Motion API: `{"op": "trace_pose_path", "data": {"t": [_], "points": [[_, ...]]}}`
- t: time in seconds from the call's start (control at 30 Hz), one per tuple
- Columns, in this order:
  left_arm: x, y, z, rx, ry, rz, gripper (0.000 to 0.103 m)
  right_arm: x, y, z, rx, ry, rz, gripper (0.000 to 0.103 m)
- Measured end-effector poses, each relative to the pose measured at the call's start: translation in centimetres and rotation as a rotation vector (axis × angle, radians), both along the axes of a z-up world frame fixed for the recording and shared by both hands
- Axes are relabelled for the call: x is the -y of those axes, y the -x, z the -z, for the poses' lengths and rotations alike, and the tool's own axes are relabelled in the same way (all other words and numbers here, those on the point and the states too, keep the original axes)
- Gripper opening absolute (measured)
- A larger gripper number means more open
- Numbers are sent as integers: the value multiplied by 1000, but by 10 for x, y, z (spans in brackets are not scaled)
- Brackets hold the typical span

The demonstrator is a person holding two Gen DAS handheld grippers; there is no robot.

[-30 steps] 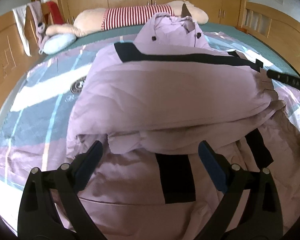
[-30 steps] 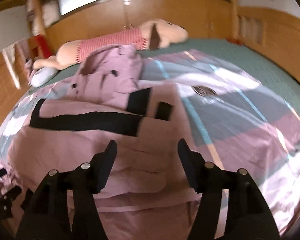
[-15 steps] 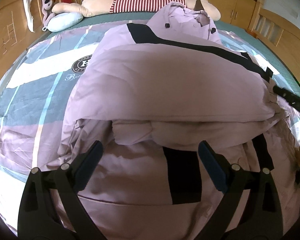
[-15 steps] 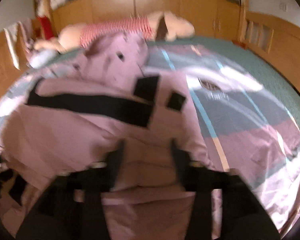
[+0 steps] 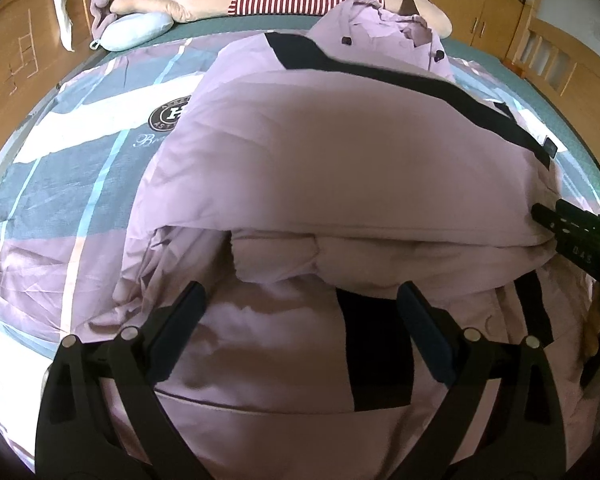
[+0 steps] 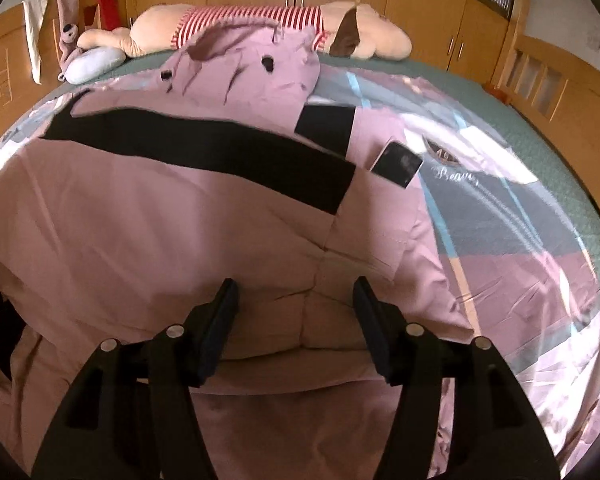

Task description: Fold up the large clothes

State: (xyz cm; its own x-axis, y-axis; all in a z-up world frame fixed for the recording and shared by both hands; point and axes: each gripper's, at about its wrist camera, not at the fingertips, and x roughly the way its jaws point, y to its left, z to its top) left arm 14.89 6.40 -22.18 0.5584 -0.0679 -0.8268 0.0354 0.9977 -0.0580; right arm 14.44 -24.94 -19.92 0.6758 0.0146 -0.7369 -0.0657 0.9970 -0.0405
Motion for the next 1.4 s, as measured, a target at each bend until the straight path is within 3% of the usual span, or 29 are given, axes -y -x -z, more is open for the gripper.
{"op": "trace_pose_path", "data": {"t": [0.03, 0.1, 0.13, 0.2, 0.23, 0.37, 0.63, 0.77, 0.87, 0.93, 1.0, 1.07, 1.13, 1.27, 1.33, 1.4], "points": [[0, 1, -1, 3, 3, 1, 98, -1, 5, -5, 31, -26, -14, 61], [2, 1, -2, 4, 3, 6, 99, -7, 11, -13, 65, -46, -45, 71], [2, 1, -1, 2, 1, 8, 100, -10, 11, -13, 63, -43, -58, 81], [3, 2, 1, -1, -8, 7, 100, -17, 7, -2, 17, 5, -65, 85], [4, 2, 2, -3, -14, 6, 100, -20, -1, 12, -47, 36, -57, 85], [6, 2, 3, -5, -24, 5, 100, -13, -9, 18, -81, 6, -34, 97], [5, 3, 1, -17, -28, -14, 101, -11, -7, 18, -69, 9, -23, 102], [-7, 10, -21, 20, 47, -33, 101, -10, 8, -1, 33, -33, -60, 102], [-15, 11, -28, 40, 61, -47, 101, -11, 14, -6, 92, -46, -70, 102], [-20, 9, -24, 20, 67, -54, 101, -15, 13, -2, 75, -42, -80, 102], [-25, 5, -16, -15, 84, -70, 101, -20, 1, 17, -22, -5, -74, 102], [-26, 0, -2, -63, 90, -89, 101, -21, -6, 23, -57, -5, -72, 102], [-19, -2, 7, -68, 24, -90, 101, -21, -5, 23, -49, -7, -72, 102], [14, 0, 19, -50, -234, -49, 101, -23, -3, 25, -45, 3, -73, 102], [18, 3, 18, -25, -255, -58, 101, -22, -2, 26, -45, -4, -74, 102], [17, 8, 10, 7, -200, -68, 101, -20, -4, 27, -45, -9, -74, 102]]}}
